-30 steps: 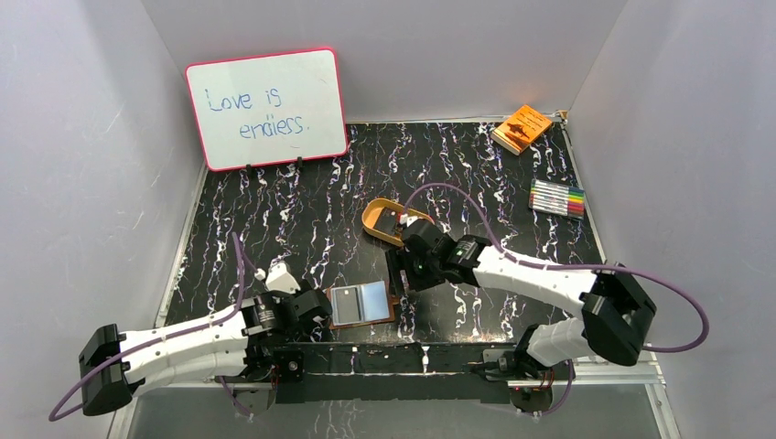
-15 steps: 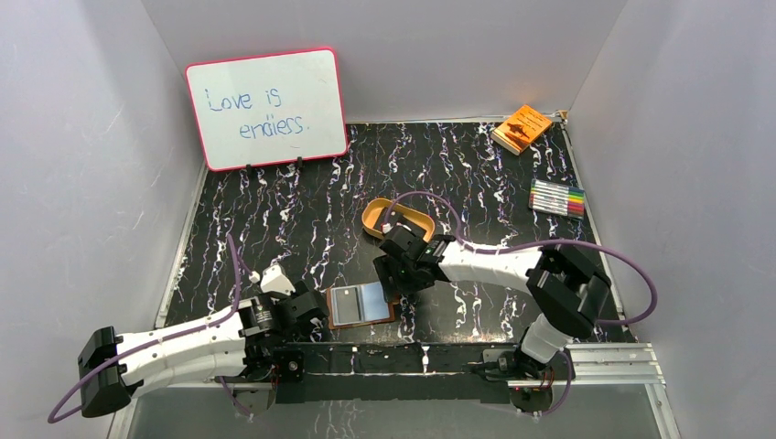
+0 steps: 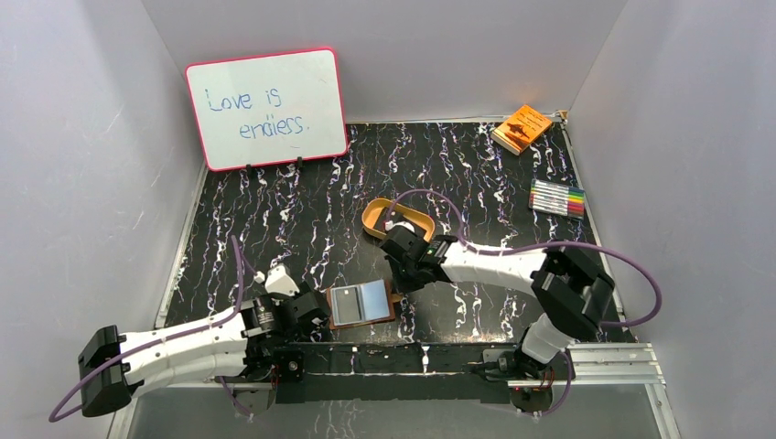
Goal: Put the credit cards into the card holder
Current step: Close the card holder at the center of the board.
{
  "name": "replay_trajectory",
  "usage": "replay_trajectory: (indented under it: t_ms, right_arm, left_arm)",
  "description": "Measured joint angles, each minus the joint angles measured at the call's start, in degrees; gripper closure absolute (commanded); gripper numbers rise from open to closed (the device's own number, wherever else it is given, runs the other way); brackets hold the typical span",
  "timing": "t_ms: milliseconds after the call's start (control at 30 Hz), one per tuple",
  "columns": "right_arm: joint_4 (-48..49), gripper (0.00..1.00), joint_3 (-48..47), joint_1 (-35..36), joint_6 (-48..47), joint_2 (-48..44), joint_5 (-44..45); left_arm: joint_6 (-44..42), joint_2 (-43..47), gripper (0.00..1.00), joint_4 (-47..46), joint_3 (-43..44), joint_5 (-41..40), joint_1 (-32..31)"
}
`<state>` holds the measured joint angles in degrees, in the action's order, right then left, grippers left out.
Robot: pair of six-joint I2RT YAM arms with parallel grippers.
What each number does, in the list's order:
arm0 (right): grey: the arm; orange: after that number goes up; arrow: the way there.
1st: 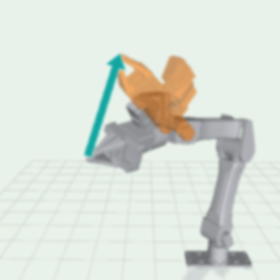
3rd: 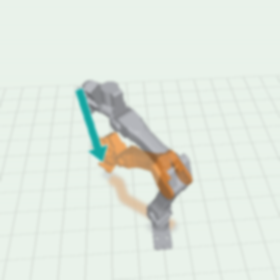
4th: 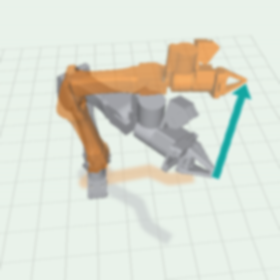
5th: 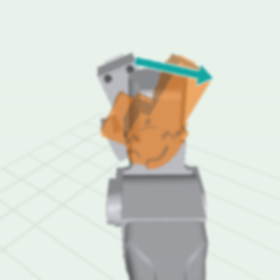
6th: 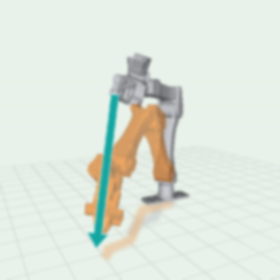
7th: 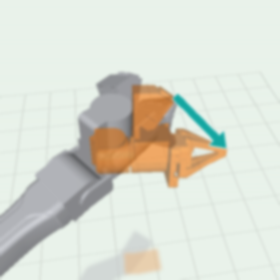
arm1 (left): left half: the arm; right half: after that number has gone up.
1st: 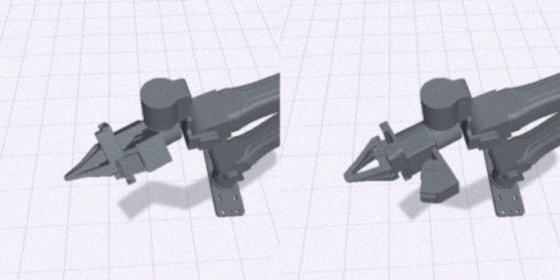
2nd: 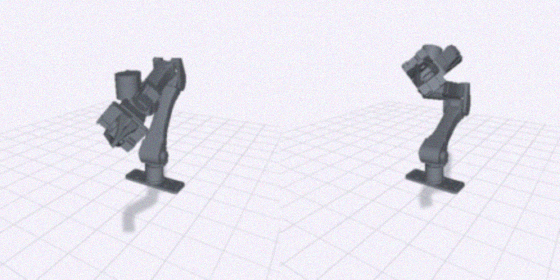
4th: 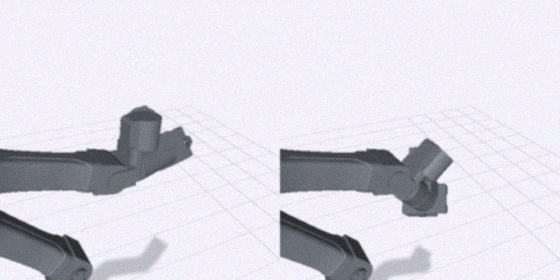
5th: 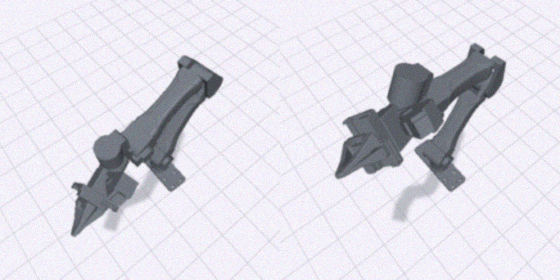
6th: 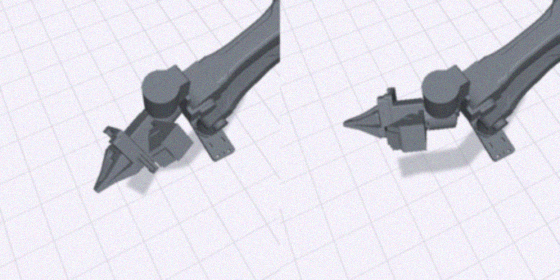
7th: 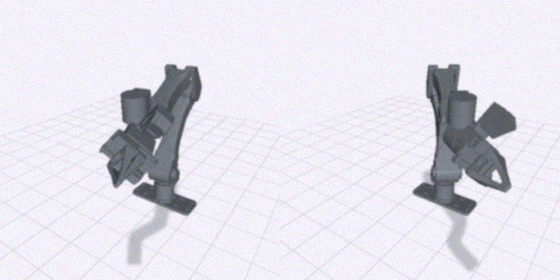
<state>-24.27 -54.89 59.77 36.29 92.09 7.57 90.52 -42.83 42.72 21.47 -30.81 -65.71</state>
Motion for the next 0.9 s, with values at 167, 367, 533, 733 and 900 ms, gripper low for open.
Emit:
replay_trajectory:
  t_ms: [167,367,533,733,900]
  right_arm:
    - [0.0,1.00,1.5,0.0,0.1,-7.6,0.2]
    - [0.4,1.00,1.8,0.0,-0.3,-17.1,-1.7]
    - [0.7,1.00,3.2,0.0,-0.3,-19.8,-5.0]
    - [4.3,1.00,5.0,0.0,0.4,-19.5,-10.4]
    - [11.5,1.00,5.2,0.0,3.1,-17.2,-13.7]
  left_arm:
    - [-1.2,-1.7,0.45,-3.5,-0.4,0.1,0.0]
    - [-1.7,-3.3,0.46,-5.6,-0.3,-0.4,0.0]
    - [-2.2,-4.7,0.49,-8.0,-0.4,-0.7,0.0]
    - [-3.3,-8.8,0.57,-14.4,-0.5,-0.9,0.0]
    - [-4.1,-10.3,0.71,-18.3,-1.0,-0.7,0.0]
